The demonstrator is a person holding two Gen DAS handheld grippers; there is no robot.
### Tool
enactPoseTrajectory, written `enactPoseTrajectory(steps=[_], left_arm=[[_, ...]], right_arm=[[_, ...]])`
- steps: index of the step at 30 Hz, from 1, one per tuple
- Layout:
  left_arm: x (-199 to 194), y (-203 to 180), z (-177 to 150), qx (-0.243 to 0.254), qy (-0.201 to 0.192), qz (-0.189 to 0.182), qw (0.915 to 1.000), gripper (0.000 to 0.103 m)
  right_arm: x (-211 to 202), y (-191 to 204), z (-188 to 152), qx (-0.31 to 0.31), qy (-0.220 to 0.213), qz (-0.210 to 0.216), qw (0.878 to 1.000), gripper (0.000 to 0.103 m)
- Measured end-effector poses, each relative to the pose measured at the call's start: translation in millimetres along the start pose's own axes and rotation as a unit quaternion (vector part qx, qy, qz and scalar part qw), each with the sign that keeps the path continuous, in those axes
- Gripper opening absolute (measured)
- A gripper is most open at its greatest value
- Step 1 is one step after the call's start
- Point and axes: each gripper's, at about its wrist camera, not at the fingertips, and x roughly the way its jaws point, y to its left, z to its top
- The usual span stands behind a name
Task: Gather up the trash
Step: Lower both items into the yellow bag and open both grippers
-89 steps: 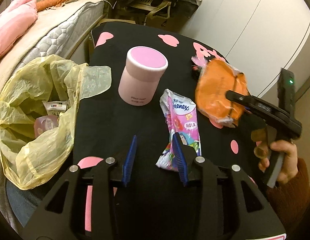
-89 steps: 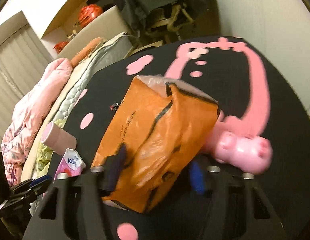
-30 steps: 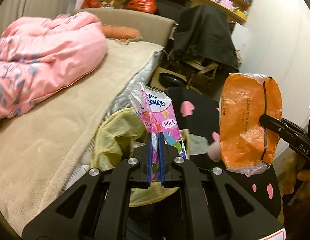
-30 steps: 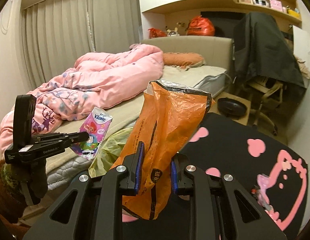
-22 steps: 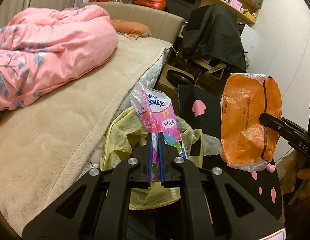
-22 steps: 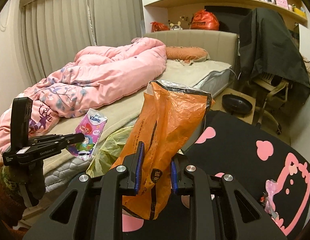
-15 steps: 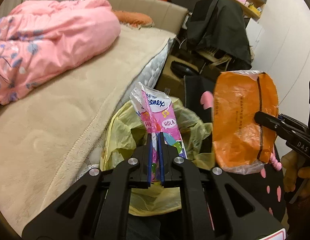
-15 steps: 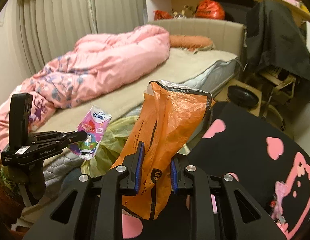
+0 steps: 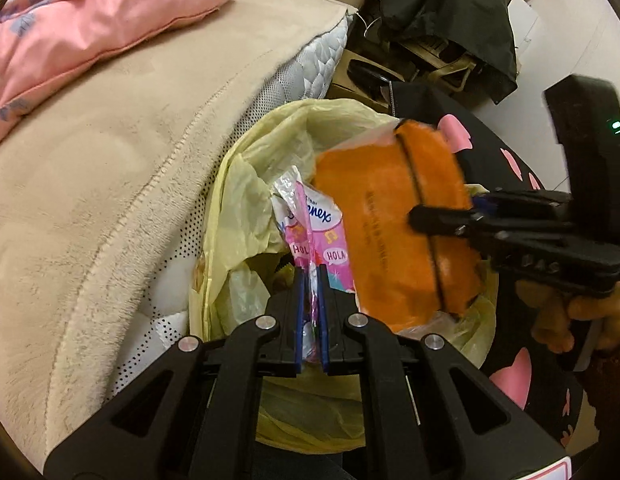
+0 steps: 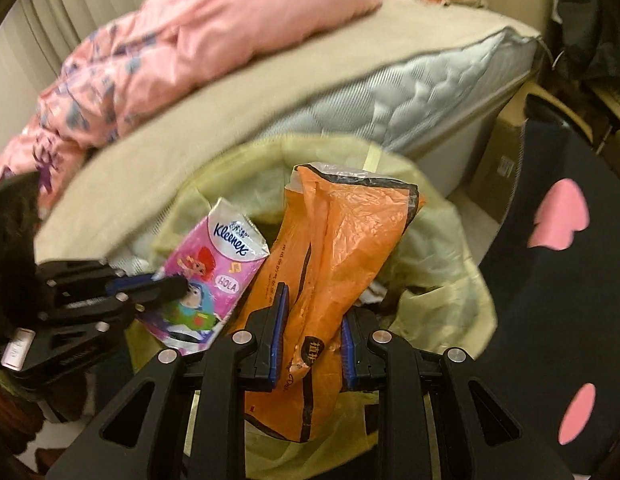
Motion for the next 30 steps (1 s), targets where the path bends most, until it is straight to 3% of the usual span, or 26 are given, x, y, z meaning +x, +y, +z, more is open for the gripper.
enactPoseTrajectory(steps=[7, 15, 23, 26, 30], left_arm=[[7, -2, -3, 0.011, 0.007, 0.004, 0.9999, 0.006], [14, -2, 8, 0.006, 0.007, 0.012, 0.9999, 0.006], [12, -4, 11, -0.002, 0.006, 0.009, 0.9999, 0.006], [5, -3, 12, -0.007, 0.000, 0.009, 0.9999, 0.013], [-11, 1, 18, -0.022, -0.020, 0.011, 0.9995, 0.031]], right_arm=[[21, -3, -4, -0.009, 0.036, -0.020, 0.999, 0.022], [18, 3, -6, -0.027, 0.030, -0.043, 0.998, 0.022], [3, -1, -9, -0.008, 0.009, -0.036, 0.999, 0.025], [-4, -2, -10, -0.005, -0.001, -0.036, 0.999, 0.033], [-22, -2, -11, 0.001, -0.026, -0.037, 0.999, 0.044]])
